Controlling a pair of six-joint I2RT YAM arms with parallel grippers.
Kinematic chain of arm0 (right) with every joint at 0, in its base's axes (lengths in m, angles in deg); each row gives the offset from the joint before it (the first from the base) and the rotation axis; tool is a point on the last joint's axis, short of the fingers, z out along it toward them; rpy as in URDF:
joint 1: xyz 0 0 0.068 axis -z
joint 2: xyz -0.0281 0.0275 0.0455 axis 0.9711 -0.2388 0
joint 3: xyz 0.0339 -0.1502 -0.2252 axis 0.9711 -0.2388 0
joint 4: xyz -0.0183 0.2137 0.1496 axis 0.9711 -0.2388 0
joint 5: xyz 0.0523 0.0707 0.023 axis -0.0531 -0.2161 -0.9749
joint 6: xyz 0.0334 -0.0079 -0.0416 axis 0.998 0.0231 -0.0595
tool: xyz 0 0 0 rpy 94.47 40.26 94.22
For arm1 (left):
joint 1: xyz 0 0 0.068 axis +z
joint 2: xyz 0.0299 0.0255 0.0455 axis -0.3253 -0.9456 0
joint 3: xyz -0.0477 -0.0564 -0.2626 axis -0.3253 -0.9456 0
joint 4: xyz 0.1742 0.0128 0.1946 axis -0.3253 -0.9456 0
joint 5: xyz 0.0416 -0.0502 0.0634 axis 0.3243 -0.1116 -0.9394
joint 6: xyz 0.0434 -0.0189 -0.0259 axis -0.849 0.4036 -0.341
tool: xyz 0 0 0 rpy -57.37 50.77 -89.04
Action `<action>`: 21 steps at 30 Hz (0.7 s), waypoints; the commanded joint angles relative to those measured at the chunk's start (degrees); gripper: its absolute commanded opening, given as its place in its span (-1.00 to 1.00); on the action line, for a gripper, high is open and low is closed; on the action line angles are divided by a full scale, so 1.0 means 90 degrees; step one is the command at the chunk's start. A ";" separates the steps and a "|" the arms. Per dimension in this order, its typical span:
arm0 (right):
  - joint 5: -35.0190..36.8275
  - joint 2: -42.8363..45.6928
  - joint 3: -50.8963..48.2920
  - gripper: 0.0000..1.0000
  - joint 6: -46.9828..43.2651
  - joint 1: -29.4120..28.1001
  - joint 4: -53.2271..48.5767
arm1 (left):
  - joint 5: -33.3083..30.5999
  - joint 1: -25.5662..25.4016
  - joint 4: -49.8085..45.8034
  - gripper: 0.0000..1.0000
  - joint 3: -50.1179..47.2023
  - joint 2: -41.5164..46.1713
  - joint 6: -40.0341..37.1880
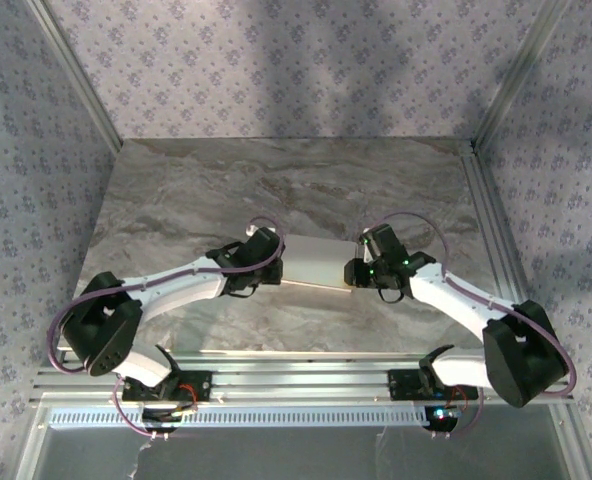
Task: Fold the paper box
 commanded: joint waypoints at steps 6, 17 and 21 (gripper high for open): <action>-0.0104 0.0362 -0.0149 -0.22 0.0248 -0.0080 -0.0220 | 0.0000 -0.0127 0.0033 -0.39 -0.0122 0.0004 0.0036; 0.0167 0.0666 -0.0352 -0.31 0.0372 -0.0260 -0.0453 | -0.0048 -0.0192 0.0152 -0.40 -0.0204 -0.0125 0.0147; 0.0242 0.0624 -0.0412 -0.31 0.0500 -0.0429 -0.0389 | -0.0065 -0.0228 0.0207 -0.41 -0.0215 -0.0217 0.0179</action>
